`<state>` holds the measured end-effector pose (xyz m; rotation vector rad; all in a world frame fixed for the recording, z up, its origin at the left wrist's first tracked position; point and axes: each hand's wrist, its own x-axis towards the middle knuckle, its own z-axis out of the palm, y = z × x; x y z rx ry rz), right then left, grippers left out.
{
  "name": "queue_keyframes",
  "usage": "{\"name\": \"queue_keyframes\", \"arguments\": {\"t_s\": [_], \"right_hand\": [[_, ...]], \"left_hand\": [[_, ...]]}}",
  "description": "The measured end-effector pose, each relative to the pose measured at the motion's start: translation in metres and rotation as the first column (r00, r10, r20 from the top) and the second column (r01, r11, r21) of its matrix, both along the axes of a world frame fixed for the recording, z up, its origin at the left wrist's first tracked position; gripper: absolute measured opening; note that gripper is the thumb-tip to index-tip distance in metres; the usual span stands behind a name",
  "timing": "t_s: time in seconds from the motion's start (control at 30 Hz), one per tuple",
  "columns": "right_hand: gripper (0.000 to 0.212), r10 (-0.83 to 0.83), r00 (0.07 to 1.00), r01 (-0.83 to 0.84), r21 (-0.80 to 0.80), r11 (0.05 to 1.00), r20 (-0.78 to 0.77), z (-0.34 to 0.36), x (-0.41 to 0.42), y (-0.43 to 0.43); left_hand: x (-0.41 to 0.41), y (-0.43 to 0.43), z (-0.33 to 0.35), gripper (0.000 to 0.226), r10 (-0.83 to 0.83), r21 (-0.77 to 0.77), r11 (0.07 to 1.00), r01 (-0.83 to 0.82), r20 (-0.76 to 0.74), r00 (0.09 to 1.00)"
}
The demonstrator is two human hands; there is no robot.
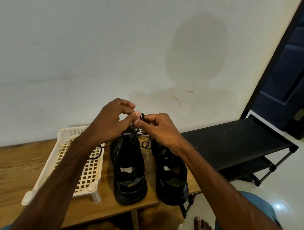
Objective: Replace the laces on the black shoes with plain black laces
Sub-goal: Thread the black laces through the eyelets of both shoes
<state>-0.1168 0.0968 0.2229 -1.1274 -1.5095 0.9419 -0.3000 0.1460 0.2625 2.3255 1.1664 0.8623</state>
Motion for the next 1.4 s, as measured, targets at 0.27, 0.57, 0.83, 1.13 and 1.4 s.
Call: {"name": "queue_keyframes", "arguments": {"t_s": [0.27, 0.57, 0.83, 1.13, 1.4], "right_hand": [[0.027, -0.326, 0.818, 0.26, -0.201, 0.944, -0.474, 0.008, 0.036, 0.006], [0.026, -0.441, 0.586, 0.331, -0.296, 0.896, -0.68, 0.007, 0.056, 0.01], [0.065, -0.209, 0.861, 0.268, -0.066, 0.961, 0.464, -0.009, 0.029, 0.007], [0.017, 0.109, 0.985, -0.098, -0.087, 0.991, 0.132, 0.0, 0.015, 0.001], [0.02, -0.038, 0.998, 0.043, -0.128, 0.991, 0.045, 0.008, 0.031, 0.0]], "left_hand": [[-0.019, 0.018, -0.011, 0.038, 0.244, -0.521, 0.811, 0.265, 0.714, 0.657], [-0.079, 0.052, -0.033, 0.03, 0.594, -0.624, 0.709, 0.327, 0.779, 0.199], [-0.036, 0.033, -0.031, 0.021, 0.218, -0.355, 0.935, -0.011, 0.55, 0.806], [0.007, 0.006, -0.025, 0.026, -0.088, -0.155, 0.981, 0.113, 0.163, 0.983], [-0.005, 0.012, -0.015, 0.015, -0.141, -0.22, 0.958, 0.184, 0.198, 0.97]]}}
